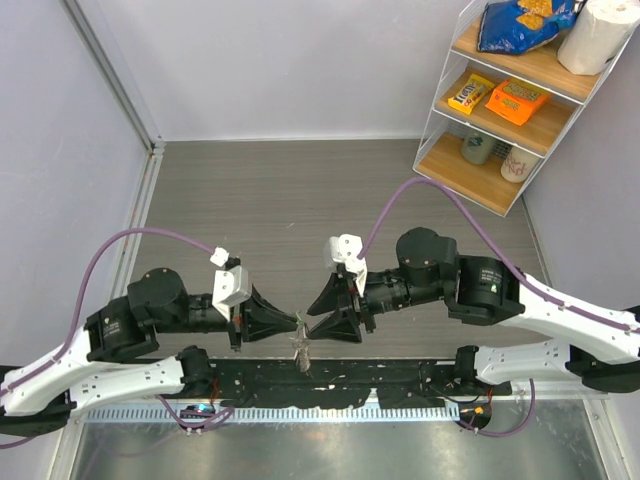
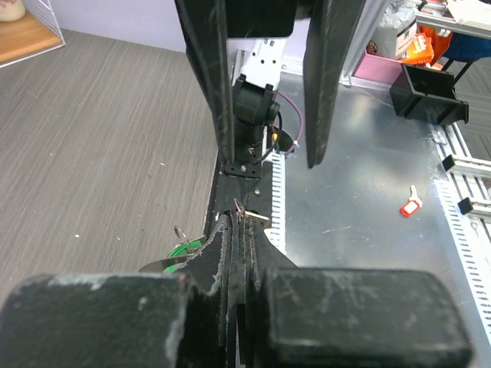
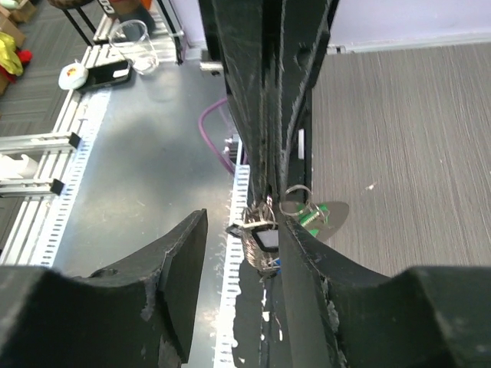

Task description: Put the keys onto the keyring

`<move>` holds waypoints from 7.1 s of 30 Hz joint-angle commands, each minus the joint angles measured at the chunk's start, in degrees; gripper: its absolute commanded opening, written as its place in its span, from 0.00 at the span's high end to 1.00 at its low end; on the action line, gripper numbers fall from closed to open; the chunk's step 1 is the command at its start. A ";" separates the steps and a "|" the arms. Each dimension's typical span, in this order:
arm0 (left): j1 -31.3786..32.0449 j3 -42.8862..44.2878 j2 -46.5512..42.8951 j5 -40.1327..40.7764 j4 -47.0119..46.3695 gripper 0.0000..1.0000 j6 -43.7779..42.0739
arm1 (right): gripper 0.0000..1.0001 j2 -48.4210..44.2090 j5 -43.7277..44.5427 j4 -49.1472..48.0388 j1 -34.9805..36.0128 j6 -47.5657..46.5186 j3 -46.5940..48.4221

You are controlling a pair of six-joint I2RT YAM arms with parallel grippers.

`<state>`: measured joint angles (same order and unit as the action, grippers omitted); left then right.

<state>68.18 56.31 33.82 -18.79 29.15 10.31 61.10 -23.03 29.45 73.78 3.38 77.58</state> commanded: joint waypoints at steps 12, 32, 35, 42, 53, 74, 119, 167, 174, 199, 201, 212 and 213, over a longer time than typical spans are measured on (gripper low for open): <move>0.11 -1.03 -2.44 -1.69 -8.40 1.00 2.09 | 0.51 -1.60 1.58 -5.72 0.23 -1.79 -3.05; 0.02 -2.53 -5.17 -3.27 -10.34 1.00 3.23 | 0.55 1.03 -1.05 -8.62 0.23 -0.74 -2.61; 0.02 -2.53 -5.17 -3.36 -10.43 1.00 3.23 | 0.55 1.74 -1.84 -8.53 0.23 -0.48 -2.43; 0.02 -2.26 -5.26 -3.01 -10.51 1.00 3.05 | 0.71 2.01 -3.08 -8.18 0.23 -0.48 -2.17; 0.11 -2.09 -5.44 -2.13 -10.52 1.00 2.97 | 0.90 -0.19 -3.87 -9.24 0.40 0.31 -4.98; 0.11 -2.00 -5.35 -1.08 -11.83 1.00 2.97 | 0.88 -3.09 -5.10 -16.44 0.31 3.83 -11.75; 0.11 -2.44 -6.67 -0.46 -13.06 1.00 3.05 | 0.64 -0.02 -2.37 -20.75 1.02 2.16 -8.85; 0.11 8.37 2.56 -7.58 9.52 0.64 4.37 | 0.95 7.36 -3.69 10.89 2.60 -4.78 8.64; 0.11 8.55 3.44 -7.49 10.05 0.64 5.16 | 0.95 7.19 -5.10 7.64 2.60 -2.07 6.45; 0.02 9.25 4.41 -6.35 11.72 0.78 5.16 | 0.95 7.10 -3.87 -4.14 2.60 4.71 2.40; 0.02 9.34 4.41 -6.17 11.81 0.80 5.08 | 0.95 7.36 -4.22 -4.05 2.60 4.45 2.58; 0.11 9.08 4.76 -6.52 11.64 1.00 4.46 | 0.95 7.28 -4.22 -3.52 2.60 3.48 1.87; 0.11 8.90 4.67 -6.61 11.20 1.00 4.55 | 0.95 7.10 -4.22 -3.61 2.60 3.48 1.61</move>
<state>68.25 63.86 37.82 -25.15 41.45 15.40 69.04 -26.65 30.41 76.01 7.16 78.91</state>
